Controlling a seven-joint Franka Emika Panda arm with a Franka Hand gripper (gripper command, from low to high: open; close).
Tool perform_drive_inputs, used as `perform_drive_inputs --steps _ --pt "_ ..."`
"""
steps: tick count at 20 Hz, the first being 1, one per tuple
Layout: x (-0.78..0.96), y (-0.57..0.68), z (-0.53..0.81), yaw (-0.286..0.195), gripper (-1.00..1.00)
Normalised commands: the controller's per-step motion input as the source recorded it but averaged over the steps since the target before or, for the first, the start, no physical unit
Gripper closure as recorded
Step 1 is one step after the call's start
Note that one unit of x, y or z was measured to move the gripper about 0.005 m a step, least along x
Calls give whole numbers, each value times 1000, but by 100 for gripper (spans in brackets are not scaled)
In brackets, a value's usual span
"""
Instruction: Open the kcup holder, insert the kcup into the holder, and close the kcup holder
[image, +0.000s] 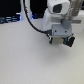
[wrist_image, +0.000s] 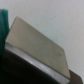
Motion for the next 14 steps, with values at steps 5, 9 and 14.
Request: perform_drive_inputs --steps 5,9,14 --pt "-463 462 15 109 -100" --pt "-522 524 44 94 -100" --pt "-571 524 67 90 -100"
